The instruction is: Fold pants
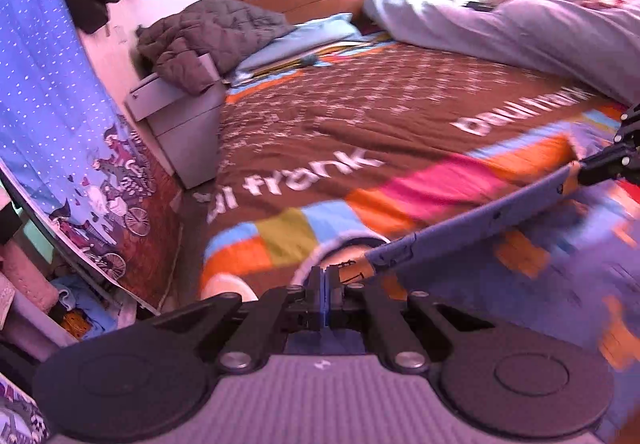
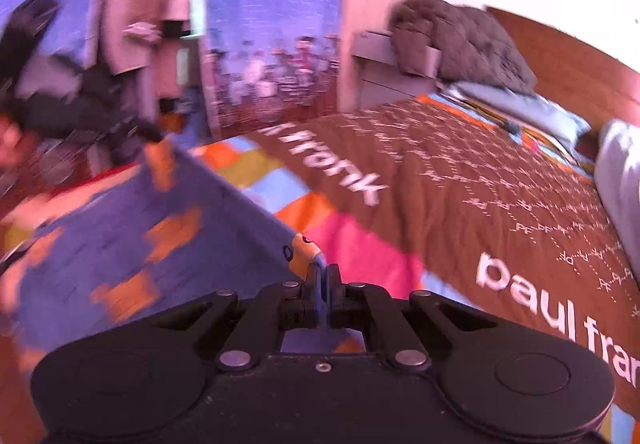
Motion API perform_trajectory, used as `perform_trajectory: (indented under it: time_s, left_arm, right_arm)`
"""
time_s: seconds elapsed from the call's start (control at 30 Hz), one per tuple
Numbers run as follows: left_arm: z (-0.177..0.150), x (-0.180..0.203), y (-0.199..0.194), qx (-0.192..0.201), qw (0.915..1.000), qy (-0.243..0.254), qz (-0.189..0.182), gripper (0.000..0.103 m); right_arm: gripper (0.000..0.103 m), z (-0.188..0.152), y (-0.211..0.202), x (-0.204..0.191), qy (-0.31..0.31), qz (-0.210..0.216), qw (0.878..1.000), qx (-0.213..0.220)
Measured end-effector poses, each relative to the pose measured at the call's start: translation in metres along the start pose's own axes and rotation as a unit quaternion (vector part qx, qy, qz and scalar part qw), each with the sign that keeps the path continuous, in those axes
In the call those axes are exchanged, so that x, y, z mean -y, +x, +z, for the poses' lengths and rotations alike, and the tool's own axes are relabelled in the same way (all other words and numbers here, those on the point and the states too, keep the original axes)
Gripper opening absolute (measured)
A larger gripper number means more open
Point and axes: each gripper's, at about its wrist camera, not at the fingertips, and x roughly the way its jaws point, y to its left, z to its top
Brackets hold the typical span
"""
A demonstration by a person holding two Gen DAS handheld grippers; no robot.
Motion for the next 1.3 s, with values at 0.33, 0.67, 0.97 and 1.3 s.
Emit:
perform_trajectory:
  time_s: [0.33,0.67,0.97,1.3]
  left_arm:
    - [-0.083,0.034,-0.031,-0.051,0.9961,0.020,-0.070,0.000]
    - [-0.103,0.042,-0.046,-0.057,0.9937,0.035,-0.090,0.000]
    - [-0.116,0.056,-0.041,-0.086,0.9911,0.054,-0.086,0.000]
    - [-0.096,0.051,-0.060,-0.091,0.9914,-0.036,-0.086,0.060]
  right_arm:
    - [0.001,-0.075,-0.073,-0.069,0.061,0.061,0.995,-0.041]
    - [0.001,-0.090,-0.094,-0.090,0.071,0.074,0.994,-0.047]
    - [0.001,-0.118,-0.083,-0.099,0.087,0.082,0.990,-0.080]
    - [0.068,-0.126,-0.105,-0.076,0.152,0.045,0.986,-0.058]
